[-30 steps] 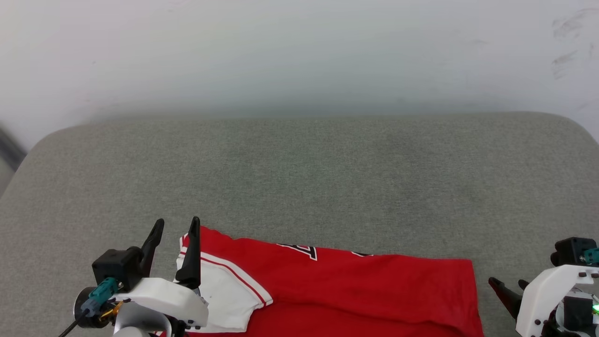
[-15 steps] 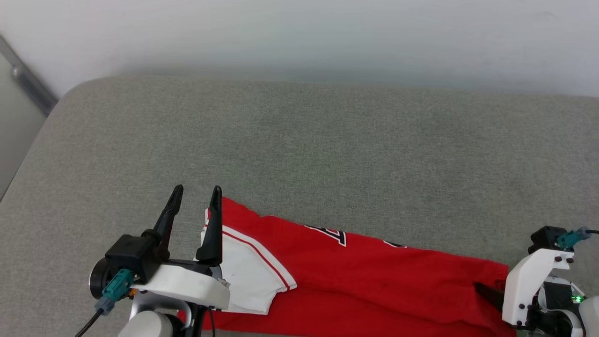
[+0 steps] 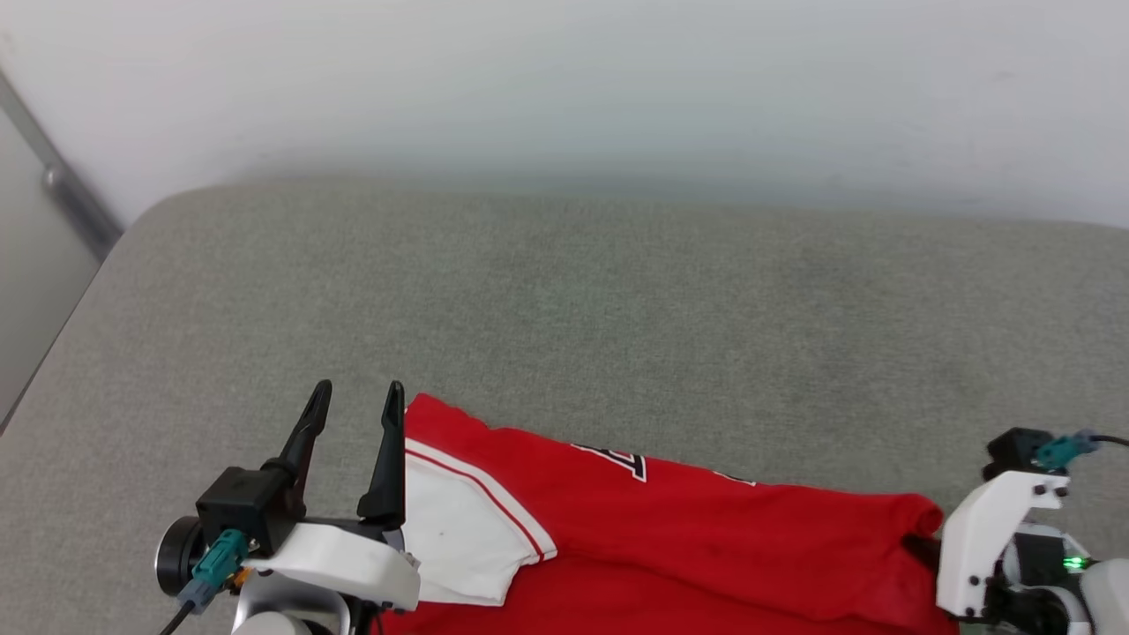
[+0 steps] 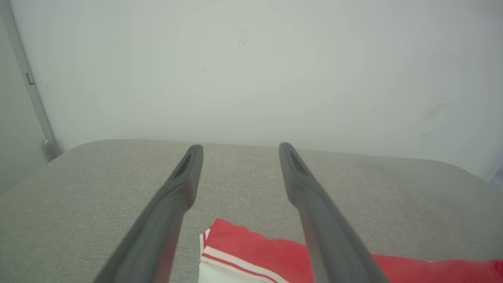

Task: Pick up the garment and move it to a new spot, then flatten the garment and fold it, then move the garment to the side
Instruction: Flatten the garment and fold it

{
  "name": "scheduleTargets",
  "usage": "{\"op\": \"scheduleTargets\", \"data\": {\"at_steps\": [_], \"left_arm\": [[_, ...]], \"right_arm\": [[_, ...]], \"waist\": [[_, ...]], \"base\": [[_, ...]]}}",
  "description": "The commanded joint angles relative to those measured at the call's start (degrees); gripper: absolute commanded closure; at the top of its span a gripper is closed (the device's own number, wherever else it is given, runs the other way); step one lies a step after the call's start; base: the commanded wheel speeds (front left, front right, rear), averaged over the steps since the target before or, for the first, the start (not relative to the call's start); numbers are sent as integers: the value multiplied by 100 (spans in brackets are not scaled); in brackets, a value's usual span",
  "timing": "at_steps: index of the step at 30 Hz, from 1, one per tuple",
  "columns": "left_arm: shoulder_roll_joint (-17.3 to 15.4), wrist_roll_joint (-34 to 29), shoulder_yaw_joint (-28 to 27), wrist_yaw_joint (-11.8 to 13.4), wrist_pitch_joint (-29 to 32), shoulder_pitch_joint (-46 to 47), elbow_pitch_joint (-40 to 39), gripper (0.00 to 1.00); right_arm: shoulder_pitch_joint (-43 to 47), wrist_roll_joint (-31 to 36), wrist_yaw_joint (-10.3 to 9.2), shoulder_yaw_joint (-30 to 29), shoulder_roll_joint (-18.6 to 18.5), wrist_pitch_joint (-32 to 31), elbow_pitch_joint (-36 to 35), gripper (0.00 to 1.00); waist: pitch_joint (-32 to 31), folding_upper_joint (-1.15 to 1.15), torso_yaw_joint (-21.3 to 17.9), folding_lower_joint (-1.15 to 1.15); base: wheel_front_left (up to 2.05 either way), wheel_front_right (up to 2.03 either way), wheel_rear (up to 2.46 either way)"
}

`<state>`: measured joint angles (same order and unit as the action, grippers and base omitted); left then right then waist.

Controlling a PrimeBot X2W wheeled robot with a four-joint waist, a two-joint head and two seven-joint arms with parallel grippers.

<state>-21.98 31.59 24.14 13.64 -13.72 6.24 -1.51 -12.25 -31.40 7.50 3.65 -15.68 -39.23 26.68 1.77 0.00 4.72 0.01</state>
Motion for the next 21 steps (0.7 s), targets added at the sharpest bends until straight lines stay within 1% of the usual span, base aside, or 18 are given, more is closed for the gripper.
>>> {"op": "scheduleTargets", "data": {"at_steps": [1,6,10,12,14,17,20,21], "left_arm": [[-40,8,20,41,23,-108,-5,0],[-87,17,6,119,70,-263,-93,0],[-120,23,8,151,94,-308,-149,0],[-128,25,12,164,107,-325,-167,0],[-142,33,12,175,121,-333,-179,0],[-148,52,8,191,131,-339,-179,0],[-143,49,37,178,138,-312,-176,0],[-145,48,44,170,148,-295,-171,0]], "right_arm": [[68,22,-2,-96,-109,63,-46,100],[131,147,-3,-652,-268,7,-112,100],[205,358,-2,-1378,-297,-62,-198,100],[224,479,-2,-1727,-234,-139,-297,100],[249,540,-2,-1984,-92,-271,-409,100],[204,424,-2,-2339,243,-642,-535,100],[30,-81,0,-2678,857,-1217,-606,100],[19,-200,0,-2734,948,-1425,-636,100]], "waist": [[-184,0,-111,-1],[-312,0,-249,-1],[-344,0,-343,-1],[-337,0,-383,-1],[-324,0,-418,-1],[-312,0,-466,-1],[-312,0,-460,-1],[-313,0,-447,-1]], "base": [[0,0,0],[0,0,0],[0,0,0],[0,0,0],[0,0,0],[0,0,0],[0,0,0],[0,0,0]]}}
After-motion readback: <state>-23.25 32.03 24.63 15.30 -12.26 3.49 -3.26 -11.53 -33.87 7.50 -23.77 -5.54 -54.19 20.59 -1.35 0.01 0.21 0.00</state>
